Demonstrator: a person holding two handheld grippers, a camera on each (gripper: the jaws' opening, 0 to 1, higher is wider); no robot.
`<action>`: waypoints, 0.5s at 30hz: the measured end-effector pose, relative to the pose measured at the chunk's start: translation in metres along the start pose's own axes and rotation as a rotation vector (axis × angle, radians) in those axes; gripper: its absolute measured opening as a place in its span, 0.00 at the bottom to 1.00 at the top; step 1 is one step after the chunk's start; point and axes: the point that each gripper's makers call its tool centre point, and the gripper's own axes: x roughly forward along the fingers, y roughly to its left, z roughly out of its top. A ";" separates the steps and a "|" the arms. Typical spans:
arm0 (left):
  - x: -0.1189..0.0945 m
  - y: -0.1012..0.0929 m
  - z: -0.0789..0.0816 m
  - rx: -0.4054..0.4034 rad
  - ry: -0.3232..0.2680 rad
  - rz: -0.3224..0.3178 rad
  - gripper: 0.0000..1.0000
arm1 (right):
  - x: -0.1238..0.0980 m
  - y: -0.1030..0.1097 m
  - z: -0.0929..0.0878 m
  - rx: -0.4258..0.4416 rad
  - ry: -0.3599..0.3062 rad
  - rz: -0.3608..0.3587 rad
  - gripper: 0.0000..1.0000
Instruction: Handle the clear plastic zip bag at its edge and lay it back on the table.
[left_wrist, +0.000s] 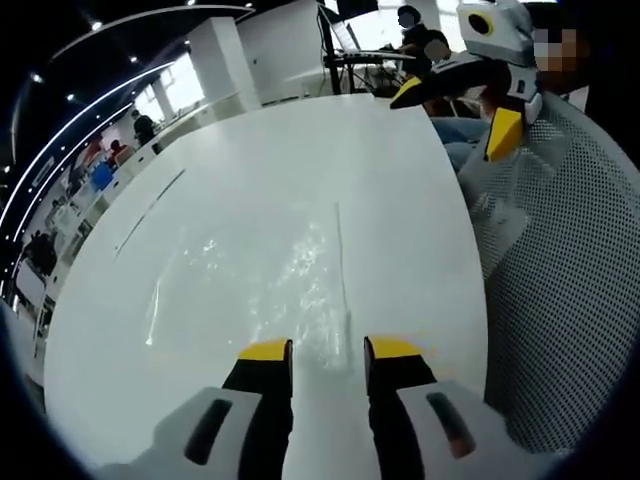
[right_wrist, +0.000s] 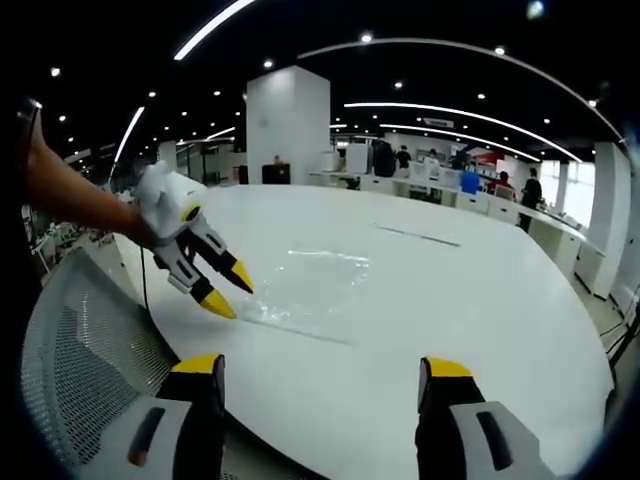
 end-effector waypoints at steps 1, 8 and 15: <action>0.001 0.000 0.000 -0.001 0.000 -0.001 0.26 | 0.000 0.000 0.000 0.000 0.000 0.000 0.78; 0.010 0.000 -0.001 -0.017 0.008 -0.037 0.24 | 0.000 0.000 -0.001 0.002 0.006 0.001 0.77; 0.012 0.001 -0.004 -0.065 0.008 -0.060 0.19 | 0.000 -0.001 -0.002 0.004 0.009 0.000 0.76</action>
